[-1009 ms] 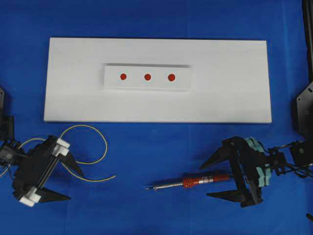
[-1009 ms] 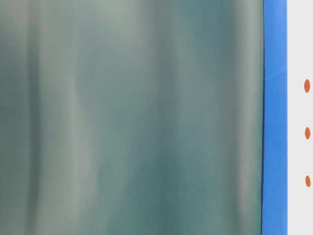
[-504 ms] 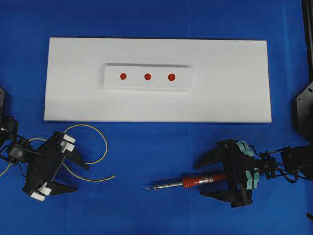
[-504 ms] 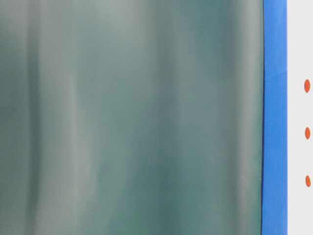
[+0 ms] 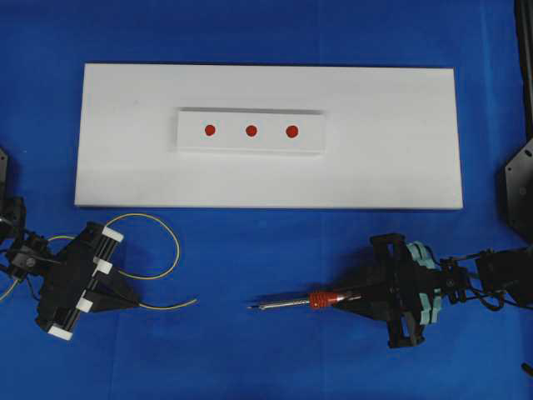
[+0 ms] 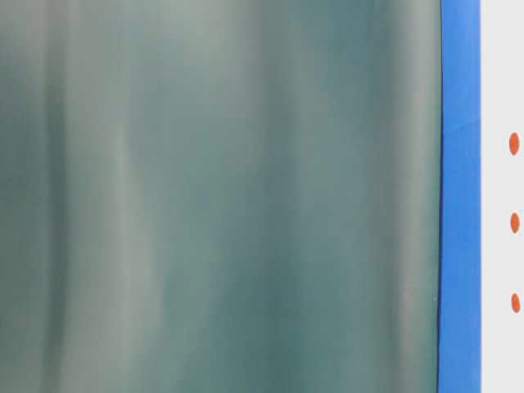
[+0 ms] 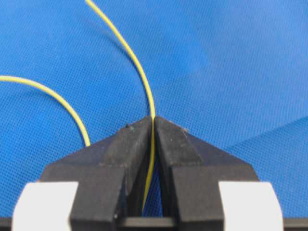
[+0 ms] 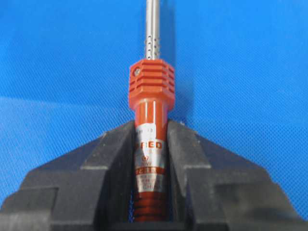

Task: Touch the tip of the soldering iron to the tip of the solder at the mark.
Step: 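Lift both held tools and carry them toward the red-dotted strip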

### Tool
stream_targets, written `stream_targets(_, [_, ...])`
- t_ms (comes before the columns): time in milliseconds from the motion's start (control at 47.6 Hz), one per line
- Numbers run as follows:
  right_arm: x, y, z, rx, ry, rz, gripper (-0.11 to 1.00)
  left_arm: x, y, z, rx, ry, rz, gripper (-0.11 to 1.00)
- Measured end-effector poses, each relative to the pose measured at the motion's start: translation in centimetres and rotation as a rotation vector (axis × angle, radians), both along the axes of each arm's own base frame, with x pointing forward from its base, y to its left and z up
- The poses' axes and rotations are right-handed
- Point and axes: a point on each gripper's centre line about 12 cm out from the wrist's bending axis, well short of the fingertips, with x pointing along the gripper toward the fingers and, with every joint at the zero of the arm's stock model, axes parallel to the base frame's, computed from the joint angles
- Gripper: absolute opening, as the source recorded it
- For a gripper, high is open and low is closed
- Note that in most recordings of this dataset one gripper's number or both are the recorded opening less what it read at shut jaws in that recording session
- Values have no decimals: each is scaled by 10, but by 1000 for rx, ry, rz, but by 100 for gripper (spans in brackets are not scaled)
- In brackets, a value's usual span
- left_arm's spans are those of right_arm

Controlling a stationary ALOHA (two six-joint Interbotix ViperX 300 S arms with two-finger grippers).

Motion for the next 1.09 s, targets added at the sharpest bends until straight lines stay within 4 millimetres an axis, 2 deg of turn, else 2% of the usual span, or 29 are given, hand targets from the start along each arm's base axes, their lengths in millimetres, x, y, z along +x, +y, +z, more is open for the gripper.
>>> stream_targets(168, [0, 0, 1, 3, -1, -1, 6, 8, -3, 4, -12, -16, 5, 2])
stream_targets(294, [1, 2, 11, 25, -12, 1, 6, 15, -6, 11, -30, -4, 22, 2])
stream_targets(504, [1, 1, 52, 72, 25, 23, 6, 26, -13, 40, -49, 72, 58, 2])
stream_targets(820, [-1, -22, 123, 88, 180, 88, 6, 34, -11, 110, -43, 182, 112, 2])
stream_targets(946, [0, -33, 135, 84, 245, 93, 6, 33, -5, 128, -43, 214, 142, 2])
stream_targets(1093, [2, -38, 138, 64, 278, 103, 6, 36, 5, 133, -41, 226, 178, 2])
